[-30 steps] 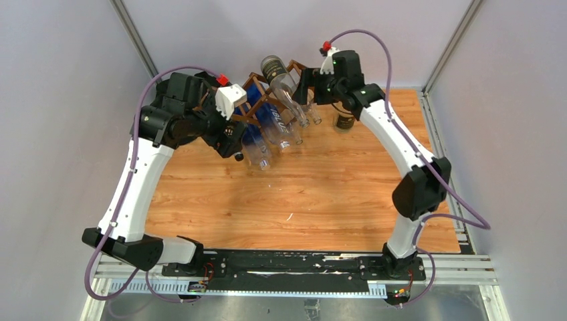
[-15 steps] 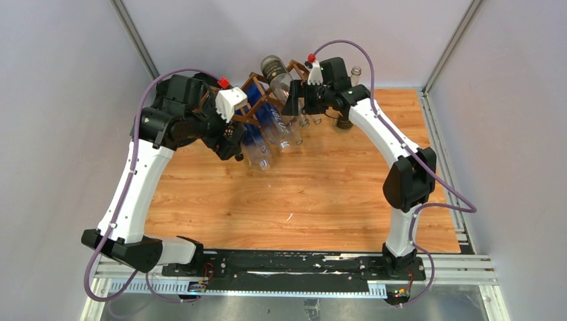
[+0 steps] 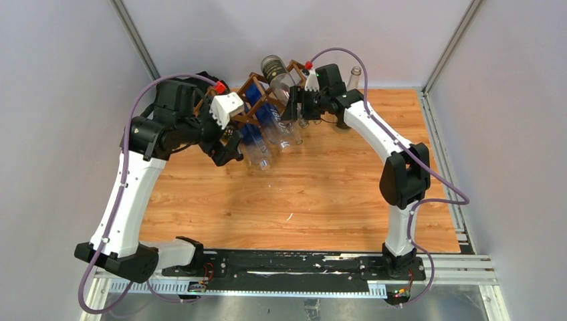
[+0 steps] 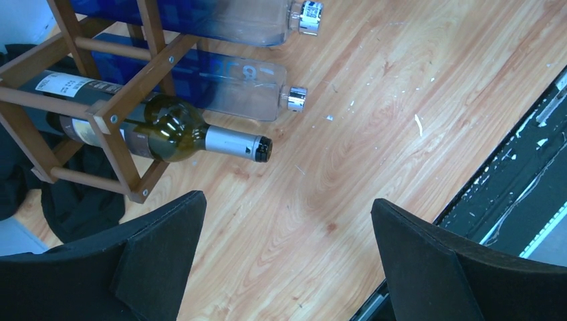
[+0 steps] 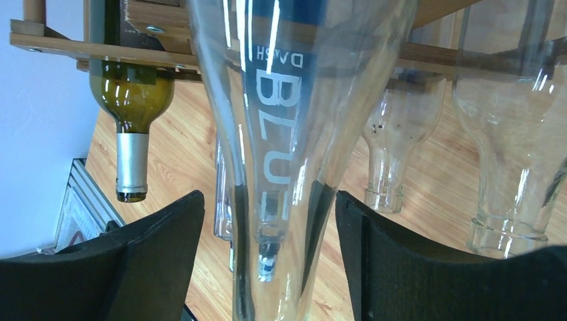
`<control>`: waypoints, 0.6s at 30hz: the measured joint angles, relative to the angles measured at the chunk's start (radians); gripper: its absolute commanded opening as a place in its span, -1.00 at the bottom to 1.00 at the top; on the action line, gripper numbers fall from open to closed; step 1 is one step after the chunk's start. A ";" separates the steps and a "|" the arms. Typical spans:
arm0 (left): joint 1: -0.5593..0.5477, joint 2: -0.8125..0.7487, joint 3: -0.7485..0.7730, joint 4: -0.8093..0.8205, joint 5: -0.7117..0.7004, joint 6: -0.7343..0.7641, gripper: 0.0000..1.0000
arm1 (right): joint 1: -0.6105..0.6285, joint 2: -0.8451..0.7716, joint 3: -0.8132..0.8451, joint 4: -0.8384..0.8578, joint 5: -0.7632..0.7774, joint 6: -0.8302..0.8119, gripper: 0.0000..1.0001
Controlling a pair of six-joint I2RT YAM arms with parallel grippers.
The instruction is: Take the wine bottle off the wine rack
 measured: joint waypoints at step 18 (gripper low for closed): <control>0.000 -0.034 -0.043 -0.001 0.002 0.032 1.00 | -0.009 0.044 0.032 0.016 -0.060 0.039 0.77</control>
